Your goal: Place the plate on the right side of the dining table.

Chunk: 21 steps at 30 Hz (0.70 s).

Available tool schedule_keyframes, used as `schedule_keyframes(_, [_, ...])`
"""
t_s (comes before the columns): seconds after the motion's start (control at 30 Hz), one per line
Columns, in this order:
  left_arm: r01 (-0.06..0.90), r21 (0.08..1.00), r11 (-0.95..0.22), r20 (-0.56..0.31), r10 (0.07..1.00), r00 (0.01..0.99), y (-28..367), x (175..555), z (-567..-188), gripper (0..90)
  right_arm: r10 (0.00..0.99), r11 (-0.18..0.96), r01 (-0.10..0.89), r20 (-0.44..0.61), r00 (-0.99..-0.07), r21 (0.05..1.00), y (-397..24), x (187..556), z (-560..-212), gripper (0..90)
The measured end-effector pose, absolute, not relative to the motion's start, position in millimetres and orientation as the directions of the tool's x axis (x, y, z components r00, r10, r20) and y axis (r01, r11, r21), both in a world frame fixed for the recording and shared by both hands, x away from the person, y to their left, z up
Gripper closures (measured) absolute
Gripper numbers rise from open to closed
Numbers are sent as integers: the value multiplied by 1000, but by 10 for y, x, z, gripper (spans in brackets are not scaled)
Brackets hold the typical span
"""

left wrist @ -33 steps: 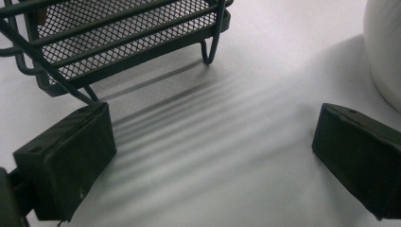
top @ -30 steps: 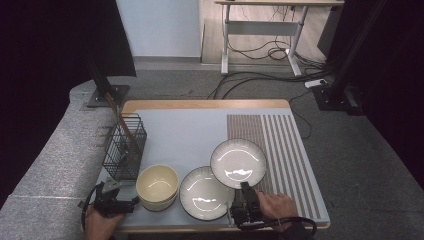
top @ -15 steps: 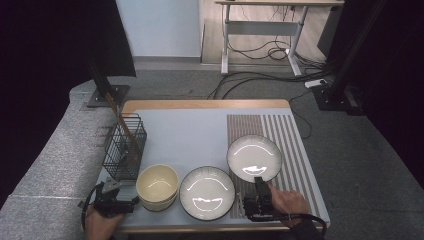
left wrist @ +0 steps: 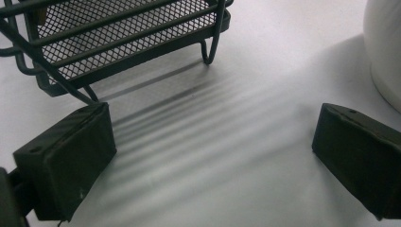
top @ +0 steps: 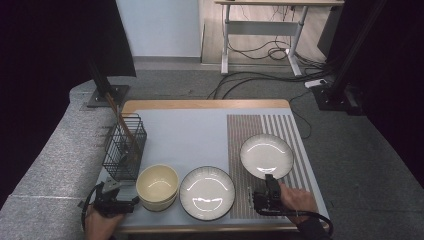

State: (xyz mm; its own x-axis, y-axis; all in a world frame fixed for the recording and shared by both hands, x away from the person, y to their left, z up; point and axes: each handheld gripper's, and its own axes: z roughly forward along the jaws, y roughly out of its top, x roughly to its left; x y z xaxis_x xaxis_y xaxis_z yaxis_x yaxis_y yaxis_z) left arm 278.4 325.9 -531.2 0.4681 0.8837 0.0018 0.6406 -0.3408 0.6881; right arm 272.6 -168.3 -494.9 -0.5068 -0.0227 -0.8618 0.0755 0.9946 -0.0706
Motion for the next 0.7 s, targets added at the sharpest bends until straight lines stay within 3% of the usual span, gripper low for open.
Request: schedule_keyframes(0.7, [641,688,-341,1,884,468,3260,2784,-5311,0,5,990,119,-839,-544,-71,-1809,2924,-5264,809])
